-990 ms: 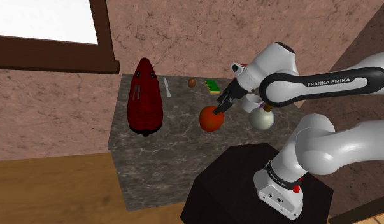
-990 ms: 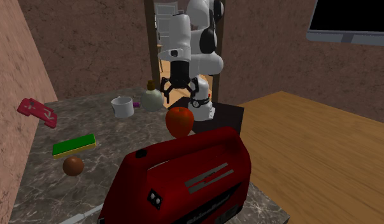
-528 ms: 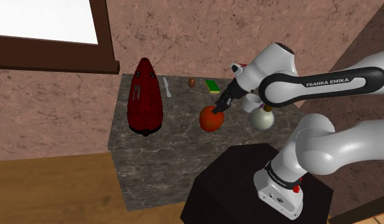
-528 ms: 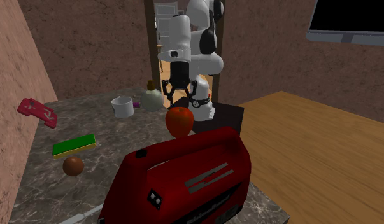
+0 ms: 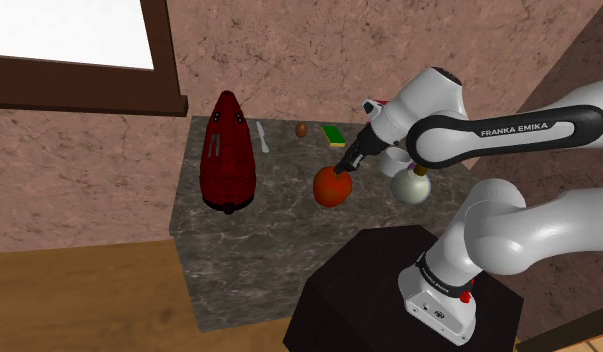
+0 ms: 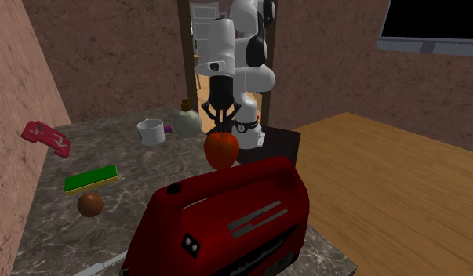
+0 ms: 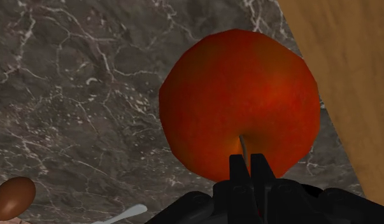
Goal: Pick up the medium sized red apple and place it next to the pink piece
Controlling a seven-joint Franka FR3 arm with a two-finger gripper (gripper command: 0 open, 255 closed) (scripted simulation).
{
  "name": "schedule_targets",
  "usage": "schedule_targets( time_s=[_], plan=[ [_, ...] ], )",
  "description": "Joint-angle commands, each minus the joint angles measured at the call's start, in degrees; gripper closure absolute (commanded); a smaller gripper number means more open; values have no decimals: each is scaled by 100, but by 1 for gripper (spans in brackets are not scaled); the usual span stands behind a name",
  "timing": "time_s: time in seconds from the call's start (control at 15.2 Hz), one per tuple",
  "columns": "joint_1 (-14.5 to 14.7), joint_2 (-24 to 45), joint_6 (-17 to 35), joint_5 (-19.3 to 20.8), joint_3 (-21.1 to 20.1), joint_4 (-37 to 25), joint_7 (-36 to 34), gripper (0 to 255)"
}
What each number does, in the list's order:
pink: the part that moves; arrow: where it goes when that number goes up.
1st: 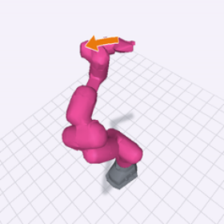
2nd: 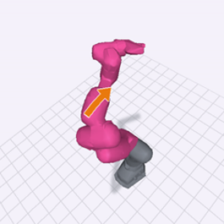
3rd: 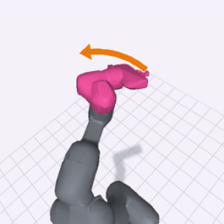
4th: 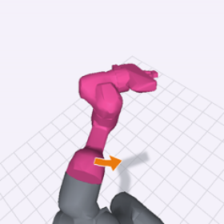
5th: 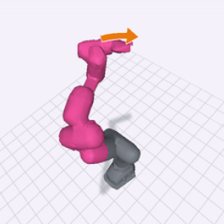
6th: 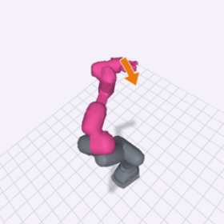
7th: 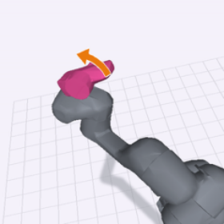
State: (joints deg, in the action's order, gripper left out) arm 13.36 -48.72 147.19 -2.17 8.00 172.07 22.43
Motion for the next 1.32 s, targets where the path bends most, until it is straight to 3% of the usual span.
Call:
schedule_targets(
  time_s=[0.0,1.25],
  plan=[
    [0,0,-1,0,0,0,0,255],
    [-45,-581,-1791,20,-173,-1213,-203,255]
  ],
)
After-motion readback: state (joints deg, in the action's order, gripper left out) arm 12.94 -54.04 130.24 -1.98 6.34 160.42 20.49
